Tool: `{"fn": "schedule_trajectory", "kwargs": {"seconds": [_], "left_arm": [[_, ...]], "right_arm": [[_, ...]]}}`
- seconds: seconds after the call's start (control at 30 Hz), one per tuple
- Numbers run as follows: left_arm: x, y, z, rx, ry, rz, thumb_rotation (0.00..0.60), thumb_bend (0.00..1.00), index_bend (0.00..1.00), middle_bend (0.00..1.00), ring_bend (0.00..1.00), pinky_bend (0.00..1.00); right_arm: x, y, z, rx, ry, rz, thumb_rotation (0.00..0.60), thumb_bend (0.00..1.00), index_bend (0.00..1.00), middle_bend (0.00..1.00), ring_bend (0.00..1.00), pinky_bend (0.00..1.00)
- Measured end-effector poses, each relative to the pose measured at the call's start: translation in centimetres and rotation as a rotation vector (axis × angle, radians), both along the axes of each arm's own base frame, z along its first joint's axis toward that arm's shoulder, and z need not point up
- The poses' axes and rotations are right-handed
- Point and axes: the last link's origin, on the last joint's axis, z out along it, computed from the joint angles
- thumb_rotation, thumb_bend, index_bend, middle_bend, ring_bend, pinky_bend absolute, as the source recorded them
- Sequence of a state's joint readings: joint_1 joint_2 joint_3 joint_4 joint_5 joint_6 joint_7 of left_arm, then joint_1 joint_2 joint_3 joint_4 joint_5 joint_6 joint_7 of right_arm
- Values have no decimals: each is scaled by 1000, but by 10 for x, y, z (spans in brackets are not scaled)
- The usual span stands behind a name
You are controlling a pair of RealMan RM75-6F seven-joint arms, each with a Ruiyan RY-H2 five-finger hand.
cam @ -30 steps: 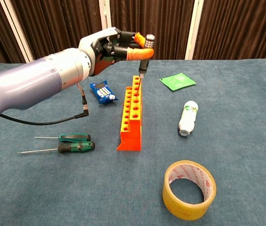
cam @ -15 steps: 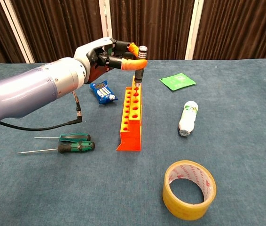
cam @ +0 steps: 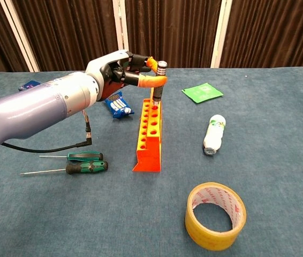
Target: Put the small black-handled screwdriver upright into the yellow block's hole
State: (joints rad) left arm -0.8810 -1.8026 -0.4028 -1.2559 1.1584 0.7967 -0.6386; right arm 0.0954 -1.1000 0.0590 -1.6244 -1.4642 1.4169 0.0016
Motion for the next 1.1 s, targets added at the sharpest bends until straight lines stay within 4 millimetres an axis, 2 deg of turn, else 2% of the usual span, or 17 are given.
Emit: {"fn": "schedule_trajectory", "kwargs": {"seconds": [0.43, 1.1], "left_arm": [[-5, 3, -1, 0, 22, 9, 600, 372, 749, 118, 0, 0], [-3, 4, -6, -5, 32, 9, 600, 374, 749, 118, 0, 1]], "right_arm": [[0, 0, -1, -1, -1, 1, 600, 0, 70, 0, 0, 0], [0, -1, 0, -2, -1, 3, 600, 0, 70, 0, 0, 0]]}}
